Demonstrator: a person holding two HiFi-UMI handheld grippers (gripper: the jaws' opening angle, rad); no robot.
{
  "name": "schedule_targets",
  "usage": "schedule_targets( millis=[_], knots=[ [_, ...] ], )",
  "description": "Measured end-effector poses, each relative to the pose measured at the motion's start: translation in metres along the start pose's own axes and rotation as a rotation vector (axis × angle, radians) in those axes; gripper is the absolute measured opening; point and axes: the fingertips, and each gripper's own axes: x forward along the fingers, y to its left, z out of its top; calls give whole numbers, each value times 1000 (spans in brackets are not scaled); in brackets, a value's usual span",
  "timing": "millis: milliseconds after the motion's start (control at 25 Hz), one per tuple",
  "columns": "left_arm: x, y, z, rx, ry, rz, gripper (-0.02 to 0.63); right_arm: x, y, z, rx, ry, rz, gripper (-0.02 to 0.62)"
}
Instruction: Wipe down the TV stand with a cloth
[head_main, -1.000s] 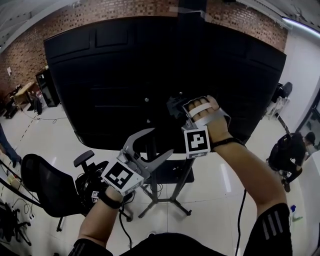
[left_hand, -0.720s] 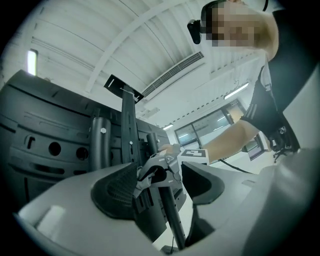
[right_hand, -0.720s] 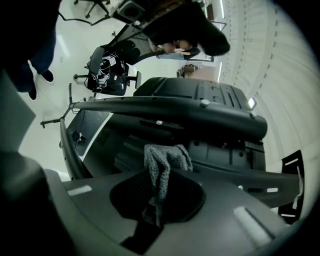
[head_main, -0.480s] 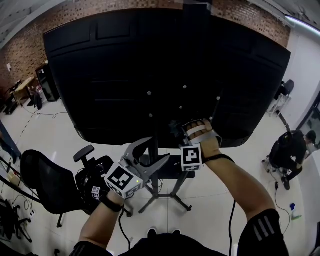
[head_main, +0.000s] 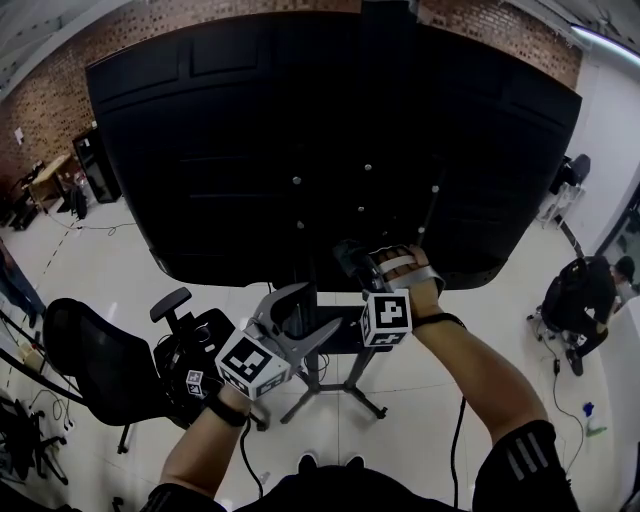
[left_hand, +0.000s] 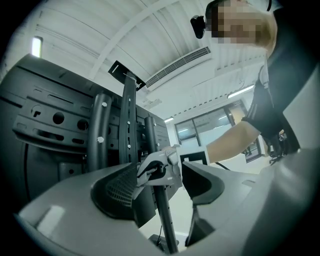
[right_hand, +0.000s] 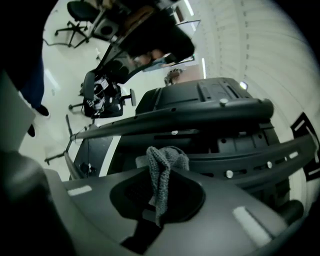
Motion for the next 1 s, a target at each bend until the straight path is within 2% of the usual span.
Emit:
schedule_targets(
  millis=[160, 280, 400, 520, 720, 1000],
  knots=[
    [2, -8, 17, 12, -15, -6, 307, -50, -38, 8, 284, -171, -73, 26],
    [7, -16, 33, 34, -45, -20, 307, -92, -72, -6, 390, -222, -177, 26],
    [17, -27, 51, 60, -75, -42, 307, -126, -101, -36, 417, -209, -283, 26],
    [32, -36, 65, 86, -96, -61, 307, -145, -119, -71, 453, -180, -340, 26],
    [64, -41, 79, 118, -113, -70, 308, -147, -133, -118, 495, -150, -371, 26],
    [106, -44, 81, 103, -117, -65, 308, -116, -136, -160, 541, -134, -358, 26]
  ],
)
